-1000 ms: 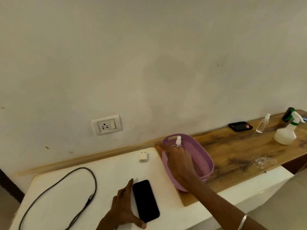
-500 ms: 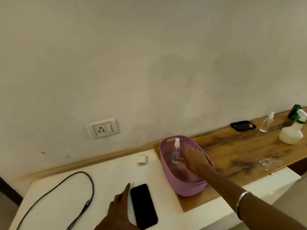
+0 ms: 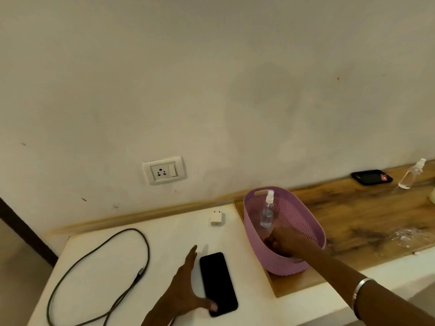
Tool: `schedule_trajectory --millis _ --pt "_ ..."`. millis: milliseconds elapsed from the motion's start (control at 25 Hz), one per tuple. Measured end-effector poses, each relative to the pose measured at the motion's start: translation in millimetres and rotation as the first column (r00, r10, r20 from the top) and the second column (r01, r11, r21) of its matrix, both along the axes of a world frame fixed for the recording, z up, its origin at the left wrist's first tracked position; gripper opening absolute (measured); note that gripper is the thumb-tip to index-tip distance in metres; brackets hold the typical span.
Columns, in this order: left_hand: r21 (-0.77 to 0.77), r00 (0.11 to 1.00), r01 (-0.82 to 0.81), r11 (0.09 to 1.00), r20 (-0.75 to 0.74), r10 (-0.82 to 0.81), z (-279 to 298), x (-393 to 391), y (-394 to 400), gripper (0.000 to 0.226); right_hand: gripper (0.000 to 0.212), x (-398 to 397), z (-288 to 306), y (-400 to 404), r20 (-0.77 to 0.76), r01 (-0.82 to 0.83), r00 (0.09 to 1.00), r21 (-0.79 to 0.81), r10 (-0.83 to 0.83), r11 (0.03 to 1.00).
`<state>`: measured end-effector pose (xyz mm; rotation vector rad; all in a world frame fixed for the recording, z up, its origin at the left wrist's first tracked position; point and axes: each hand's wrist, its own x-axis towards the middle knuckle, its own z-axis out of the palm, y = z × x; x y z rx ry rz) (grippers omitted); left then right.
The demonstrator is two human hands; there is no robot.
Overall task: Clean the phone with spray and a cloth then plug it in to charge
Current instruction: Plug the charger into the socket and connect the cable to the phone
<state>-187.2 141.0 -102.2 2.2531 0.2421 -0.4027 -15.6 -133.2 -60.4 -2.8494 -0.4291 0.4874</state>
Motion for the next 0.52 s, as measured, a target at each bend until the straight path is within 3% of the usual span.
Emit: schedule_trajectory --millis 120,200,280,360,520 --pt "-0.097 0.931 -0.234 0.968 0.264 0.251 4 -25 10 0.082 0.016 -2 16 -6 -0.074 -0.074 0.995 -0.01 0.073 0.997" --pt "-0.093 0.82 -0.387 0.917 0.421 0.388 6 -43 26 0.042 0.013 -3 36 -8 0.015 -0.052 0.998 -0.039 0.053 0.998" --pt "-0.095 0.69 -0.54 0.836 0.519 0.504 10 -56 50 0.031 0.015 -3 65 -4 0.199 -0.024 0.98 -0.05 0.033 0.998" --pt "-0.081 0.612 -0.668 0.74 0.506 0.608 19 -68 75 0.029 0.021 -5 99 11 0.334 -0.017 0.942 0.011 0.012 1.0" --pt "0.02 0.597 -0.766 0.643 0.395 0.699 8 -80 102 0.029 0.041 -1 115 58 0.37 -0.192 0.926 0.273 0.082 0.942"
